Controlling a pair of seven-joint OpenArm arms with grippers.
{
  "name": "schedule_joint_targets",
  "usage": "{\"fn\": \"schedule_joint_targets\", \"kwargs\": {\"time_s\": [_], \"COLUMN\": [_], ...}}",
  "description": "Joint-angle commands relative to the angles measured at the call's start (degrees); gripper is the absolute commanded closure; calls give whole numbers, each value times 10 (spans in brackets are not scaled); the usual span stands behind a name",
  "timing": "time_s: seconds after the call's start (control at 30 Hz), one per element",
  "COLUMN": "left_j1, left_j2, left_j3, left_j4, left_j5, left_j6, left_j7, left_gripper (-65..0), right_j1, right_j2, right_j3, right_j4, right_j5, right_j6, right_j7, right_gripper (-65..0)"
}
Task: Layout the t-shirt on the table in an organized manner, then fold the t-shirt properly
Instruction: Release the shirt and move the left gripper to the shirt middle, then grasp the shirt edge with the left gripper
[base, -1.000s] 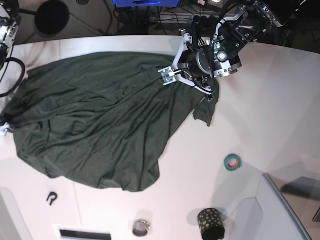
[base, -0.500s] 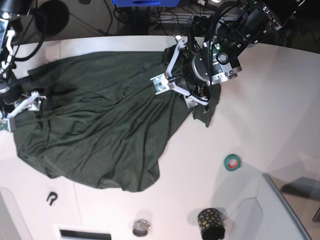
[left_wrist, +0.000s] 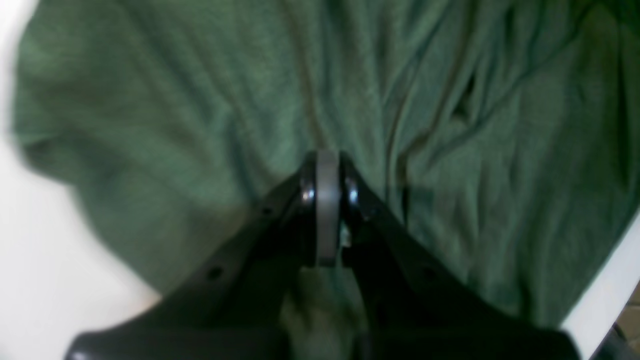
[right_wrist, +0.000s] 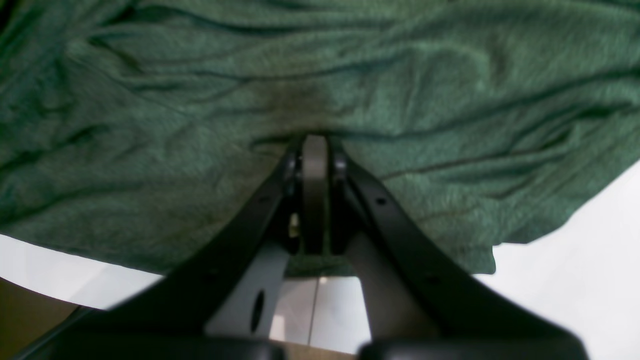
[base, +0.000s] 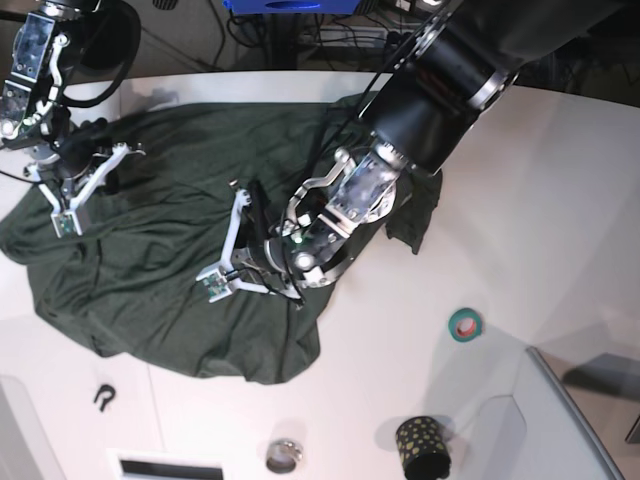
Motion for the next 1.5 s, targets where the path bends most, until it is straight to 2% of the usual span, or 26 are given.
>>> {"fn": "schedule_joint_targets", "kwargs": {"time_s": [0.0,0.03,0.13,0.2,0.37,0.47,0.67,0.8,0.9,1.03,1.17,1.23,1.27,1.33,1.37,1.47], "left_j1": [-21,-27,-36,-35,-20,-9,-11,-13,-14,-9,7,24,36,58,64,101], "left_j2": [8,14,24,23,-4,-17,-12,-5,-4,-6,-11,-26,-32,-49,-58,-66], "left_j3": [-4,-4,-4,-4,-5,-10,-94,-101,-101,-102,-102,-101,-102,-104,-109,-170], "left_j4": [-30,-69,-162,-182,-147,-115,-96,-58,-20,41,96,125,138,163,173,205], "left_j5": [14,28,83,109,115,115,118,119,118,119,119,120,120,117,115,115], "left_j6": [4,12,73,90,90,90,90,90,90,90,90,90,90,90,90,90], "left_j7": [-24,-47,-101,-117,-116,-115,-115,-95,-60,-31,20,28,27,27,29,30], "left_gripper": [0,0,0,0,0,0,0,0,0,0,0,0,0,0,0,0], "right_j1": [9,17,40,48,51,63,125,178,204,200,142,104,85,54,43,26], "right_j2": [3,4,7,25,74,107,180,226,246,242,192,162,146,112,106,89], "right_j3": [-4,-8,-9,-9,-5,33,55,54,54,54,61,55,52,12,-6,-46], "right_j4": [-3,-16,-85,-134,-222,-273,-363,-427,-437,-362,-217,-129,-90,-25,-6,24], "right_j5": [7,6,4,4,4,4,4,4,4,4,5,6,6,5,5,5], "right_j6": [0,0,-1,-2,-5,-5,-5,-56,-62,-62,-62,-60,-54,-14,2,9], "right_j7": [11,11,12,14,40,51,59,80,75,16,-19,-33,-36,-35,-35,-35], "right_gripper": [-2,-2,-2,-2,-2,-2,-2,-2,-2,-2,-2,-2,-2,-2,-2,-2]}}
